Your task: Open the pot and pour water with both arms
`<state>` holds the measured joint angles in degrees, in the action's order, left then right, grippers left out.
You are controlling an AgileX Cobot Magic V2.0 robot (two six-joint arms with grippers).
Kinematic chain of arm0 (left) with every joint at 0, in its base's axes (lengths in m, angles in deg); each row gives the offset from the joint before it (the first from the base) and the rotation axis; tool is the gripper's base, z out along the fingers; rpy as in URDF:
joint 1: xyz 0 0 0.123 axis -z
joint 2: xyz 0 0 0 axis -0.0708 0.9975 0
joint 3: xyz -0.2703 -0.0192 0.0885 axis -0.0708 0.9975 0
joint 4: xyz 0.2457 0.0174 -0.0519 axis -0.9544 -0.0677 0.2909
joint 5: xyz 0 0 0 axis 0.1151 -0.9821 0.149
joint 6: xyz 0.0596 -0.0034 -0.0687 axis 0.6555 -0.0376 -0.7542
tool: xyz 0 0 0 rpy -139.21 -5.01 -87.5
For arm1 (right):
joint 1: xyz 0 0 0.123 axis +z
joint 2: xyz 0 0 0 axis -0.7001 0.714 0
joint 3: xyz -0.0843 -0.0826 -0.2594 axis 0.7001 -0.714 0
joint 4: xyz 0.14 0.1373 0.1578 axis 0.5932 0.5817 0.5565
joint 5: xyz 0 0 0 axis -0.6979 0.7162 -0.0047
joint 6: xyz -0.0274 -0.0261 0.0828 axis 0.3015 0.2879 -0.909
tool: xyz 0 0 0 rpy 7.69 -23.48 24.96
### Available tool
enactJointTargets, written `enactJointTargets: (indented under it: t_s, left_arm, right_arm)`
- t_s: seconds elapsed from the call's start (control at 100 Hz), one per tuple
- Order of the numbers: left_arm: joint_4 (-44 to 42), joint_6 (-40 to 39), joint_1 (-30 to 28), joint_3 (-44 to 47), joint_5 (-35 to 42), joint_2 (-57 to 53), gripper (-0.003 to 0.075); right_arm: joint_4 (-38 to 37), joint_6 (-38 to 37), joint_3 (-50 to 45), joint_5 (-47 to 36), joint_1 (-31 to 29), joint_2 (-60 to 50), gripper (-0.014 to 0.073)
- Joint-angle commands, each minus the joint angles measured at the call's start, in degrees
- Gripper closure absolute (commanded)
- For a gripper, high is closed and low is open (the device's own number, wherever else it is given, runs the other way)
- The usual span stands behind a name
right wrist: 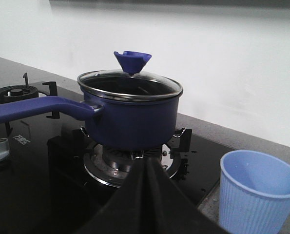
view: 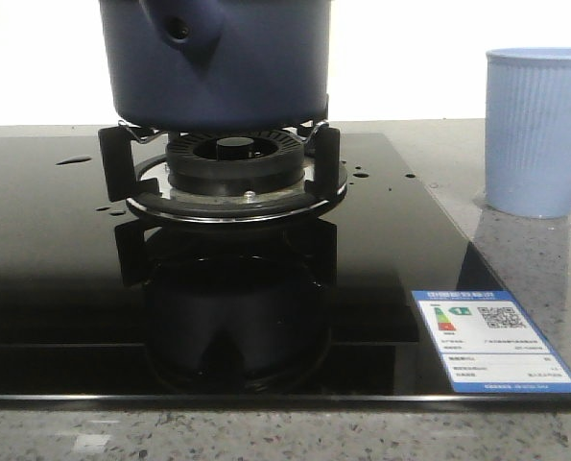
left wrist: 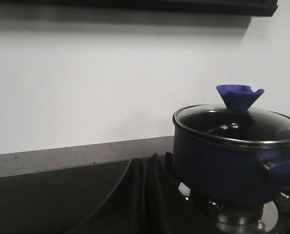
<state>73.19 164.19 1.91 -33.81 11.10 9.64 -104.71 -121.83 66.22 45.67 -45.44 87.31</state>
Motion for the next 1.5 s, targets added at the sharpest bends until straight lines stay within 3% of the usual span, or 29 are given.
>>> enactJointTargets:
  t_s: [0.0,0.71,0.93,1.0,1.13,1.2,1.26,1.49]
  left_arm:
    - [2.45,-0.63,-0.02,0.84,0.90,-1.90,0.0739]
    - [2.46,-0.63,-0.02,3.04,1.15,-2.80,0.0739]
    - [-1.19,-2.02,-0.02,3.04,10.00,-2.68,0.0739]
    - [-17.09,-16.16,-0.02,3.04,11.65,-2.68,0.0739]
    - [-62.58,-66.41,0.11,3.17,10.50,-2.68,0.0739]
    - [-79.79,-83.26,0.69,4.08,10.11,-2.68,0.0739]
    - [-86.38,-87.68,1.17,5.94,12.41,-2.68,0.0739]
    - [-90.07,-87.68,1.17,15.55,17.56,-10.62,0.0739]
  right_arm:
    - [-1.29,-0.39,1.32,2.35,-0.10,0.37,0.0660]
    - [-1.29,-0.39,1.32,2.60,-0.10,0.37,0.0660]
    - [-1.29,-0.39,1.32,2.60,-0.10,0.37,0.0660]
    - [-1.29,-0.39,1.32,2.60,-0.10,0.37,0.0660]
    - [-1.29,-0.39,1.32,2.60,-0.10,0.37,0.0660]
    - [-1.29,-0.39,1.32,2.60,-0.10,0.37,0.0660]
    - [-1.29,-0.39,1.32,2.60,-0.10,0.37,0.0660]
    - [-1.29,-0.39,1.32,2.60,-0.10,0.37,0.0660]
